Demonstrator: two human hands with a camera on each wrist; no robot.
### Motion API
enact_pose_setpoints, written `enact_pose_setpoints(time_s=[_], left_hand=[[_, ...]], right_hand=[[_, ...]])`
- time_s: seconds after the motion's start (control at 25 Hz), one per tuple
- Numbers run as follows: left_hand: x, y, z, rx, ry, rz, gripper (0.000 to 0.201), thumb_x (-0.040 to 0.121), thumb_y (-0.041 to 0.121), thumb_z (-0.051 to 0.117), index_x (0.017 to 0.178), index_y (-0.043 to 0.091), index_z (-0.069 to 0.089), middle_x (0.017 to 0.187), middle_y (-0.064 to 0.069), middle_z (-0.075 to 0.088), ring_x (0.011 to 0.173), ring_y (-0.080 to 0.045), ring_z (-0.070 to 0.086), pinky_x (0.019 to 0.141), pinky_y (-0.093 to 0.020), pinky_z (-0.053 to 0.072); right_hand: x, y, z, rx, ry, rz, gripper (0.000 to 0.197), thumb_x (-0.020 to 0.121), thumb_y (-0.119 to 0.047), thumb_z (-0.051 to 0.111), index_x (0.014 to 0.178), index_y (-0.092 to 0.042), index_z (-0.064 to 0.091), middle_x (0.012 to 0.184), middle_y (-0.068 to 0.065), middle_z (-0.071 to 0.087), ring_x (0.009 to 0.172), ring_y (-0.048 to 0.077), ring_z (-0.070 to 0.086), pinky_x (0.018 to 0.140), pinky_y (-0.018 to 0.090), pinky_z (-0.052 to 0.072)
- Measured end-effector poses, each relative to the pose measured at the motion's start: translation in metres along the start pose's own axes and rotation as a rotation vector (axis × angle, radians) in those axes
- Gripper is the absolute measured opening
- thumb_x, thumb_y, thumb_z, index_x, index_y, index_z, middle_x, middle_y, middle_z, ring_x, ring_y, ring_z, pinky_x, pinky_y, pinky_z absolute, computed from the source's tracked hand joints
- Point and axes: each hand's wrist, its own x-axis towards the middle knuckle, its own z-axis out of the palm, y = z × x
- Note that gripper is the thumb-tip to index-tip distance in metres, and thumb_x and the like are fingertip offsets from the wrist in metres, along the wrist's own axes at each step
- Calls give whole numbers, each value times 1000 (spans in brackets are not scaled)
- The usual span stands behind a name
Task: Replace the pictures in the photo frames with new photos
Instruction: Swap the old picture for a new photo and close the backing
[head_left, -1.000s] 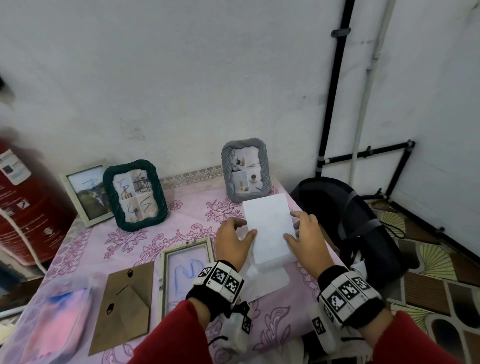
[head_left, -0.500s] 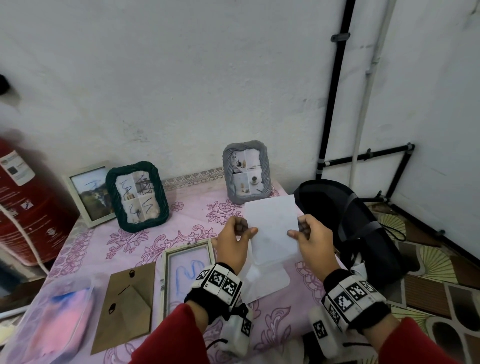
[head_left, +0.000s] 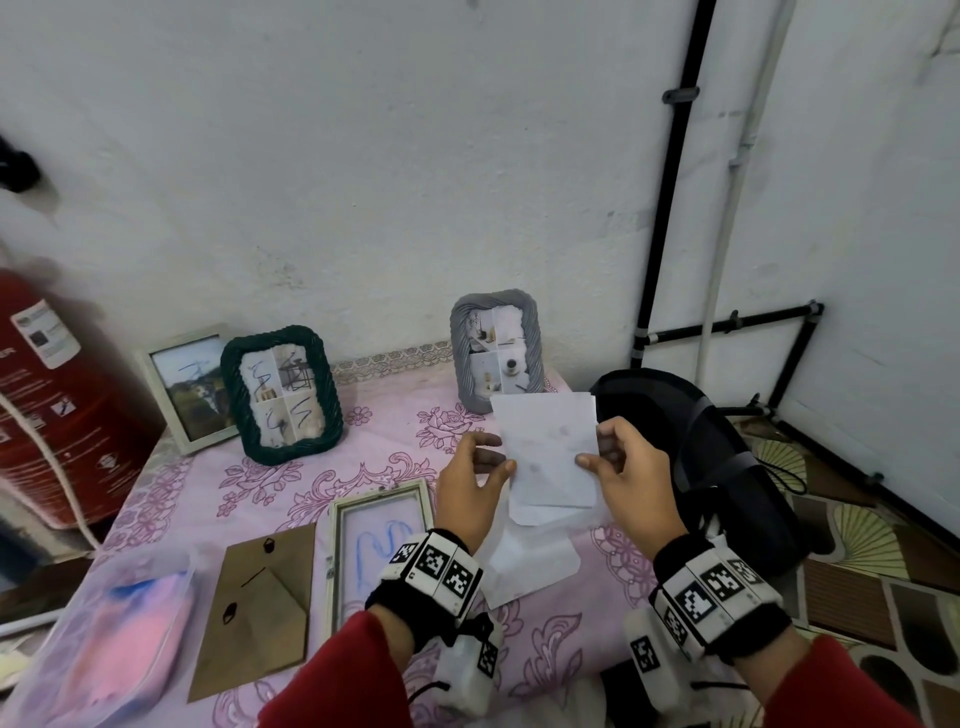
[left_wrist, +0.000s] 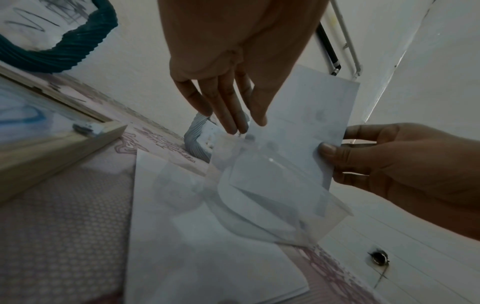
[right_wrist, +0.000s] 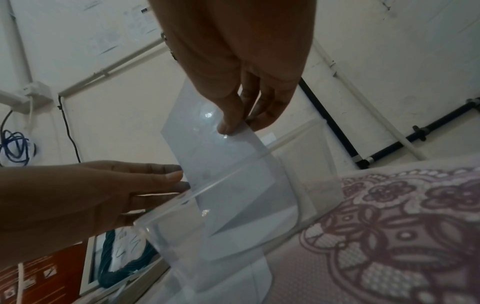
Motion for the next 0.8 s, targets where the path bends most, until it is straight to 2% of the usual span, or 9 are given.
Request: enact_pose_setpoints(time_s=[0.08, 0.16, 0.24, 0.32, 0.44, 0.56, 0.68, 0.8], left_hand=[[0, 4, -3, -38, -17, 4, 19, 85, 6, 64, 97, 13, 52, 80, 2, 61, 74, -13, 56, 63, -6, 42], [-1, 9, -8, -69, -5, 20, 13, 85, 5, 63, 92, 11, 53, 77, 3, 57, 72, -15, 52, 64, -14, 42], [0, 16, -16, -129, 49, 40, 12, 85, 4, 64, 89, 11, 55, 77, 2, 58, 71, -16, 51, 67, -23, 44], [0, 21, -27, -194, 99, 56, 11, 85, 3, 64, 89, 10, 56, 80, -1, 61, 71, -16, 53, 69, -29, 46], [-2, 23, -47, -220, 146, 75, 10, 86, 4, 63, 92, 9, 57, 81, -5, 60, 72, -18, 54, 68, -29, 46], [-8, 17, -69, -196, 185, 84, 11, 88, 7, 61, 98, 10, 58, 78, -1, 57, 70, -13, 51, 62, -22, 48], [-15, 3, -94, -172, 245, 42, 17, 87, 9, 62, 104, 9, 60, 77, 1, 57, 69, -10, 52, 57, -14, 48], [-24, -11, -113, -136, 237, -27, 30, 86, 10, 63, 116, 10, 60, 83, -3, 59, 76, -14, 55, 71, -28, 53]], right_hand=[[0, -8, 0, 30, -16, -32, 17, 81, 5, 64, 84, -9, 54, 78, 1, 64, 70, 6, 59, 62, 5, 45], [2, -19, 2, 46, -6, -76, 14, 82, 4, 64, 87, -5, 55, 80, 2, 66, 69, 0, 59, 62, 7, 46], [3, -31, 7, 61, 20, -108, 14, 82, -1, 67, 89, -7, 56, 82, 2, 67, 72, 5, 60, 64, 9, 47], [3, -41, 13, 73, 44, -136, 16, 82, -8, 69, 90, -14, 56, 80, -2, 65, 73, 7, 59, 64, 9, 46], [1, -51, 28, 51, 26, -165, 21, 85, -11, 66, 102, -17, 55, 79, -4, 61, 72, 6, 57, 64, 9, 46], [-7, -52, 48, 28, -89, -129, 39, 85, -4, 61, 119, -18, 48, 81, -4, 56, 65, 1, 54, 60, 6, 43], [-21, -50, 71, -29, -260, -81, 50, 86, -3, 60, 129, -20, 40, 79, -11, 49, 60, -1, 54, 55, 6, 41], [-34, -47, 92, 13, -366, 15, 52, 88, -2, 59, 132, -13, 36, 79, -4, 46, 59, 12, 55, 48, 12, 46]])
